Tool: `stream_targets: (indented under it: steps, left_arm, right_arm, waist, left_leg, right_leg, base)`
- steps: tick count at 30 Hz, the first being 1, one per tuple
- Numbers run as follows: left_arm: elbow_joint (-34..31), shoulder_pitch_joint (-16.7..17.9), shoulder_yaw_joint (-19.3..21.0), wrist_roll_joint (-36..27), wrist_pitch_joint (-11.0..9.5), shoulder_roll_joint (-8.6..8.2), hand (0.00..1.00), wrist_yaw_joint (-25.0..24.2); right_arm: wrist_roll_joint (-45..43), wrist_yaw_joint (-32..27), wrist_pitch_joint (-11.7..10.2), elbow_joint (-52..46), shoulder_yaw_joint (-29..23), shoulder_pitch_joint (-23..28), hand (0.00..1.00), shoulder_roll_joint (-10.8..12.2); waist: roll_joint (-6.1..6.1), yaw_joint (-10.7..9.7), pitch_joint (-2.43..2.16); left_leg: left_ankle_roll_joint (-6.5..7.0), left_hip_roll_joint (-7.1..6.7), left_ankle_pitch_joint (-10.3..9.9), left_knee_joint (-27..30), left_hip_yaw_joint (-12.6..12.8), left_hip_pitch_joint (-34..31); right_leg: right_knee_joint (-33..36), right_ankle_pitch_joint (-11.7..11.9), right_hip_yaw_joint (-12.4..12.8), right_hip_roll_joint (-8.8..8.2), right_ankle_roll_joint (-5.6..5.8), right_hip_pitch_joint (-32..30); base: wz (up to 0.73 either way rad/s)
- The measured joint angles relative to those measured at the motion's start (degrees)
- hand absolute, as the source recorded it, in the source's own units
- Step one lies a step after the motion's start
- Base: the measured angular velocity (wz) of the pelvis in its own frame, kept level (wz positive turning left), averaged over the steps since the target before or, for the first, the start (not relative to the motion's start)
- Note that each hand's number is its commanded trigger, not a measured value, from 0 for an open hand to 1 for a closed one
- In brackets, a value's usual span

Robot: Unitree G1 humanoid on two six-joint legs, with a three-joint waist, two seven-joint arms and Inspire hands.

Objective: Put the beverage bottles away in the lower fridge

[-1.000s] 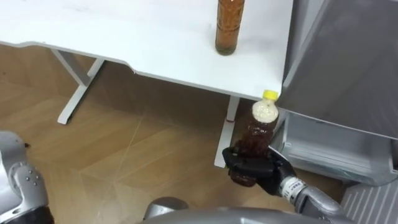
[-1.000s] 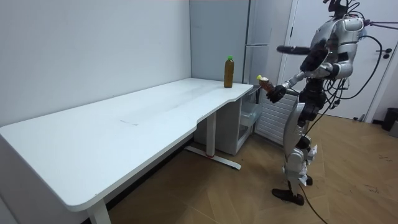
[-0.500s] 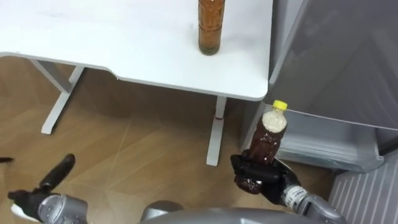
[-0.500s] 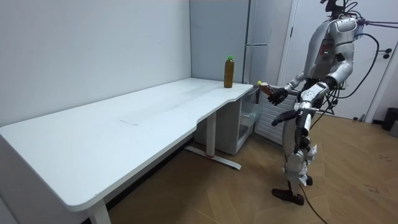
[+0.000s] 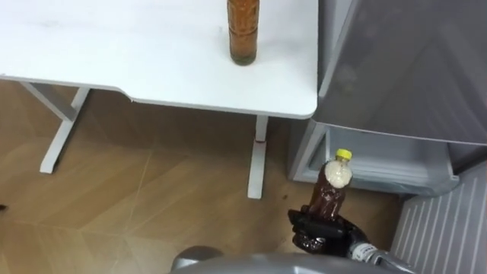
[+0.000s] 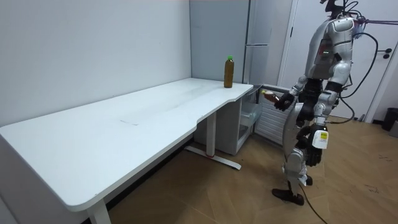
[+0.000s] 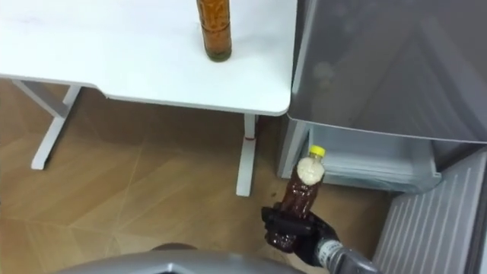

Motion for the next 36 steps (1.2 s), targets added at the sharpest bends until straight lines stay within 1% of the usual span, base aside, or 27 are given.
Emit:
stream_targets:
  steps: [2,5,6,9,11,12,15,17,20,21,22,25,28,31,35,36]
  left_arm:
    - [0.82,-0.94,0.00,0.03,1.22,0.00,0.00,-1.56]
    - [1.66,-1.96,0.00,0.53,2.17,0.00,0.00,-3.48]
    - [1.63,-2.32,-0.23,1.40,2.29,-0.01,0.00,-4.39]
    - [1.59,-3.46,-0.71,3.25,2.56,0.01,0.00,-6.22]
    - [1.53,-4.02,-1.88,3.49,2.57,-0.03,0.00,-6.76]
    - [1.53,-4.41,-2.47,3.57,2.58,-0.03,0.00,-7.55]
    - [1.54,-4.64,-4.18,4.50,2.53,-0.01,0.00,-8.91]
    - [1.45,-4.96,-4.25,8.15,2.43,0.00,0.00,-10.07]
    - [1.39,-5.37,-4.28,13.05,2.10,0.07,0.00,-11.19]
    - [1.39,-5.70,-4.35,15.01,2.07,0.09,0.00,-11.46]
    - [1.39,-6.14,-4.53,16.46,2.05,0.09,0.00,-11.63]
    - [1.36,-7.15,-5.09,19.18,1.98,0.35,0.00,-12.54]
    - [0.86,-7.53,-5.50,19.15,1.95,0.35,0.00,-12.80]
    - [0.70,-7.33,-6.18,19.36,1.65,0.49,0.00,-13.09]
    - [0.57,-6.88,-6.18,20.37,1.27,0.66,0.00,-13.78]
    - [0.57,-6.86,-6.19,20.40,1.27,0.75,0.00,-13.95]
  right_arm:
    - [2.36,0.01,0.04,2.27,0.01,-0.57,1.00,-0.44]
    - [3.84,0.02,0.04,4.55,-0.12,-0.87,1.00,-0.72]
    - [5.11,-0.05,0.03,5.51,-0.12,-0.92,1.00,-0.78]
    - [9.13,-0.33,0.03,7.68,-0.16,-1.70,1.00,-0.90]
    - [12.05,-0.79,0.01,9.67,-0.16,-2.46,1.00,-0.85]
    - [13.55,-1.32,0.01,10.50,-0.17,-2.80,1.00,-0.75]
    - [15.32,-2.57,-0.01,12.03,-0.21,-3.87,1.00,-0.57]
    - [16.91,-3.55,-0.03,12.20,-0.80,-3.92,1.00,-0.41]
    - [18.37,-4.19,-0.02,11.53,-1.42,-4.01,1.00,-0.18]
    - [21.12,-4.75,-0.02,11.55,-1.41,-4.23,1.00,-0.03]
    - [25.27,-5.48,-0.08,11.56,-1.41,-4.41,1.00,0.10]
    - [33.36,-7.02,-0.18,11.55,-1.40,-5.30,1.00,0.26]
    - [39.45,-7.84,-0.63,11.56,-1.26,-5.80,1.00,0.34]
    - [43.82,-7.97,-1.14,11.54,-1.28,-5.94,1.00,0.49]
    - [47.21,-8.48,-1.67,11.23,-1.32,-6.78,1.00,1.07]
    - [48.42,-8.58,-1.94,11.23,-1.32,-7.27,1.00,1.46]
  waist:
    - [0.04,-0.69,0.02]
    - [0.07,-0.92,0.04]
    - [0.30,-0.94,-0.01]
    - [0.23,-1.23,0.09]
    - [0.24,-1.42,0.15]
    - [0.38,-1.55,0.09]
    - [0.22,-2.56,0.18]
    - [0.36,-2.64,0.01]
    - [0.51,-3.47,0.00]
    - [0.61,-3.62,-0.02]
    - [0.70,-3.64,-0.01]
    - [0.78,-3.37,-0.03]
    - [0.82,-3.10,-0.03]
    - [0.83,-2.43,-0.03]
    - [0.86,-2.21,0.01]
    - [0.90,-2.24,0.10]
  left_leg:
    - [0.00,0.04,0.00,-0.04,0.13,0.10]
    - [0.00,0.07,0.00,-0.03,0.38,0.25]
    - [0.00,0.11,0.00,-0.02,0.57,0.25]
    - [0.00,0.26,0.00,-0.07,1.07,0.20]
    - [0.00,0.26,0.00,-0.06,1.17,0.14]
    - [0.00,0.26,0.00,-0.06,1.21,0.15]
    - [0.00,0.26,0.00,-0.17,1.26,0.13]
    - [0.00,0.31,0.00,-0.08,1.49,0.02]
    - [0.00,0.39,0.02,-0.01,1.56,-0.32]
    - [0.00,0.40,0.02,0.01,1.56,-0.39]
    - [0.01,0.38,0.02,0.02,1.63,-0.39]
    - [0.02,0.39,0.03,-0.02,1.70,-0.61]
    - [0.02,0.39,0.03,-0.02,1.81,-0.44]
    - [0.01,0.39,0.04,-0.01,1.74,-0.18]
    - [0.01,0.39,0.04,0.11,1.57,-0.25]
    - [0.01,0.39,0.04,0.23,1.55,-0.22]
  right_leg:
    - [0.04,0.00,0.19,0.01,0.00,0.00]
    - [0.11,0.00,0.39,0.01,0.00,0.04]
    - [0.11,0.00,0.55,0.02,-0.01,-0.06]
    - [0.34,0.04,1.09,0.09,-0.05,-0.50]
    - [0.33,0.07,1.19,0.10,-0.03,-0.58]
    - [0.34,0.08,1.23,0.10,-0.03,-0.59]
    - [0.41,0.08,1.40,0.12,-0.03,-0.60]
    - [0.49,0.08,1.68,0.15,-0.03,-0.92]
    - [0.99,0.08,1.68,0.15,-0.03,-1.35]
    - [1.01,0.08,1.67,0.15,-0.04,-1.33]
    - [1.01,0.09,1.75,0.14,-0.04,-1.34]
    - [1.07,0.10,1.84,0.14,-0.04,-1.60]
    - [1.07,0.10,1.94,0.14,-0.04,-2.02]
    - [1.07,0.10,1.80,0.14,-0.04,-1.95]
    - [1.05,0.10,1.61,0.14,-0.04,-1.59]
    - [1.00,0.10,1.56,0.13,-0.04,-1.65]
  base:
    - [-0.04]
    - [-0.04]
    - [-0.09]
    - [-0.08]
    - [-0.02]
    - [0.00]
    - [-0.01]
    - [-0.06]
    - [-0.01]
    - [0.00]
    - [0.00]
    - [0.00]
    - [0.00]
    - [0.01]
    - [0.02]
    - [0.00]
